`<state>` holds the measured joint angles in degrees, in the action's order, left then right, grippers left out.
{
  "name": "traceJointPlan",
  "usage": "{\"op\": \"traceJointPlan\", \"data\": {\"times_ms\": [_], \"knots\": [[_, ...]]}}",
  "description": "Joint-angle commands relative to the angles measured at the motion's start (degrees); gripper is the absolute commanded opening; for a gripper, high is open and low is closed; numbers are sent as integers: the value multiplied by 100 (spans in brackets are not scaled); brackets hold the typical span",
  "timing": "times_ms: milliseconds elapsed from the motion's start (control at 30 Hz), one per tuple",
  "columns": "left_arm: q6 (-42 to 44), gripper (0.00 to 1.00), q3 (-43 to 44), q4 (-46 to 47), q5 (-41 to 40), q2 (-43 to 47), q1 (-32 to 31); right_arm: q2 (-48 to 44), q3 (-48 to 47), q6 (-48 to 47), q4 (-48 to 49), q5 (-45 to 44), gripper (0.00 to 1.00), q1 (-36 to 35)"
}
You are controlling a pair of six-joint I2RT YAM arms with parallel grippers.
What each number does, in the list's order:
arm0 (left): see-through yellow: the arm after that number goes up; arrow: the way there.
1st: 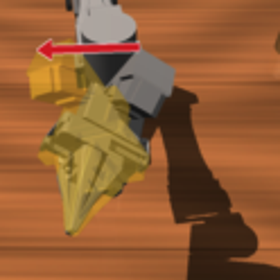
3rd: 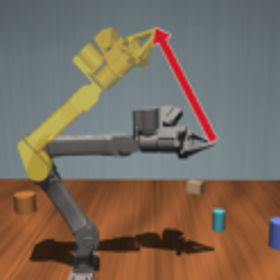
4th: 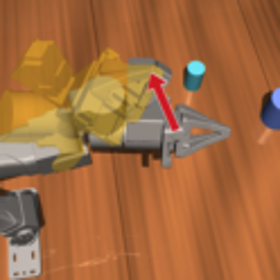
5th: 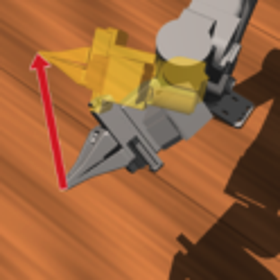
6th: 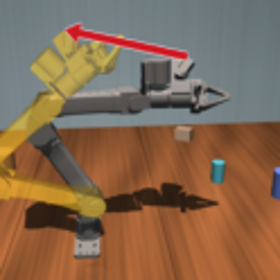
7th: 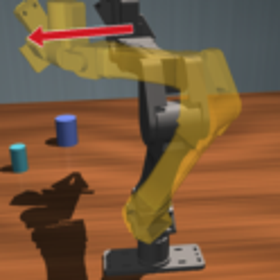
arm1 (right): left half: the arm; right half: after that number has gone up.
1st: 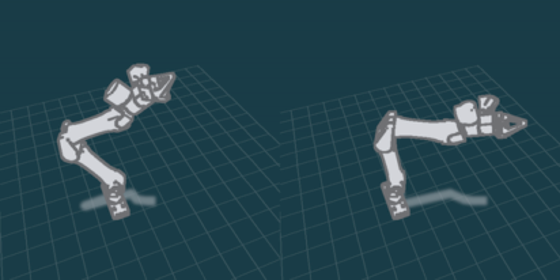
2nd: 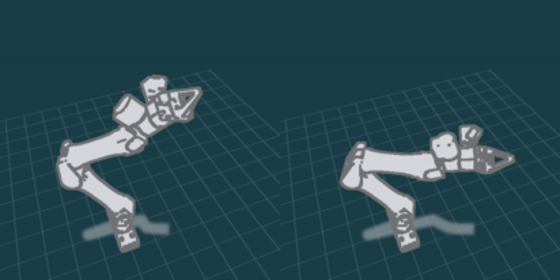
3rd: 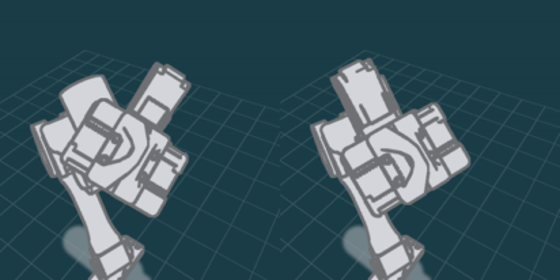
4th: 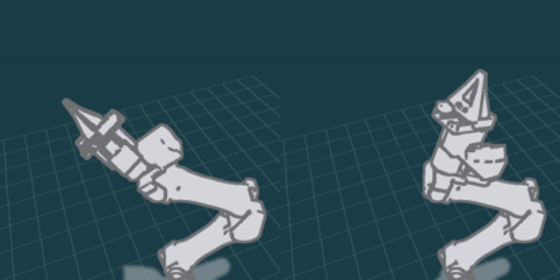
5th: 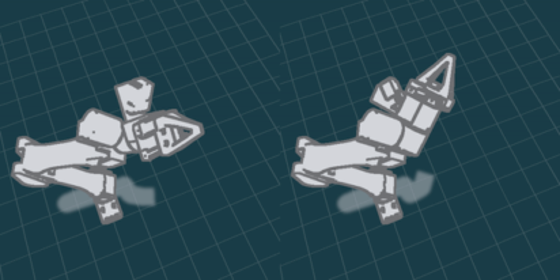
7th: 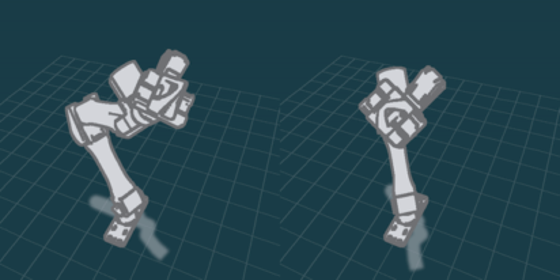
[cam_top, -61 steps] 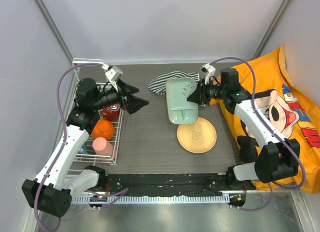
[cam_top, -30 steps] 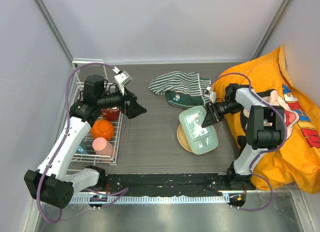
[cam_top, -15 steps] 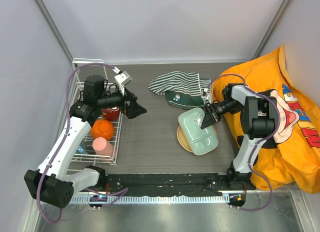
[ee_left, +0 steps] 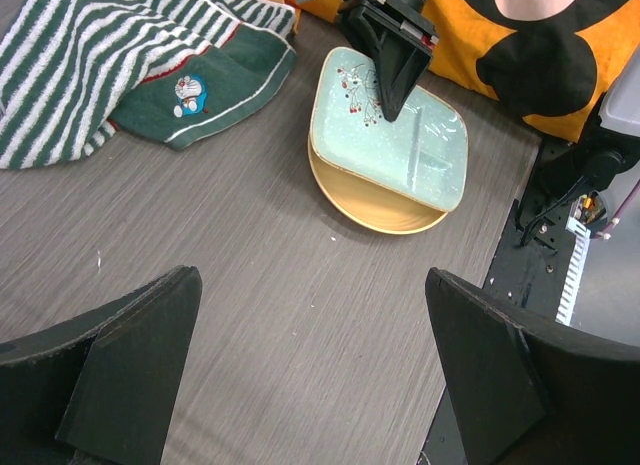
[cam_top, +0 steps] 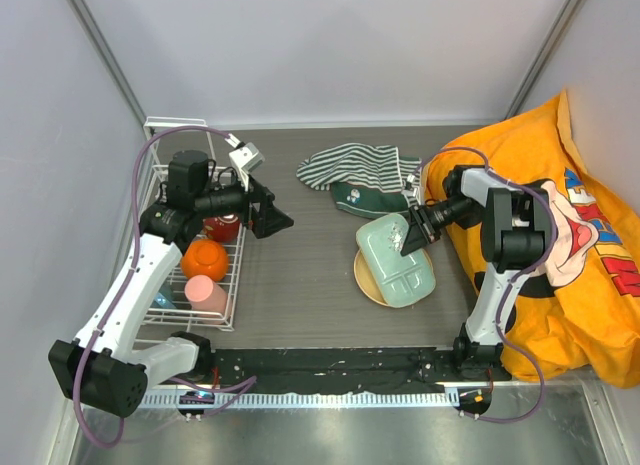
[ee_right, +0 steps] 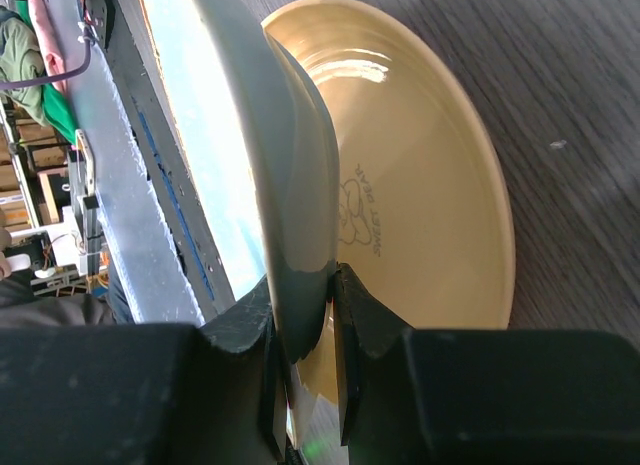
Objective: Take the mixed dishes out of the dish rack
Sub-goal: Place the plate at the center of the board.
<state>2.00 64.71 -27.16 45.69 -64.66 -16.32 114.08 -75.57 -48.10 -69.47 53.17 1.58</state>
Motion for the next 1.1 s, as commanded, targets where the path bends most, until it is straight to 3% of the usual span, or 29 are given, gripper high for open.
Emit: {"op": "traceJointPlan", "data": {"times_ms": [0,600,800,1067], "knots": [[55,100,60,61,133,68,32,0,-256,46,-444,519,15,9],[90,100,51,26,142,77,41,299,-309,64,-348,414,30,17],[90,100,42,35,142,77,32,334,-300,64,-295,370,47,17],[108,100,16,26,159,86,41,282,-283,142,-207,203,56,17]]}}
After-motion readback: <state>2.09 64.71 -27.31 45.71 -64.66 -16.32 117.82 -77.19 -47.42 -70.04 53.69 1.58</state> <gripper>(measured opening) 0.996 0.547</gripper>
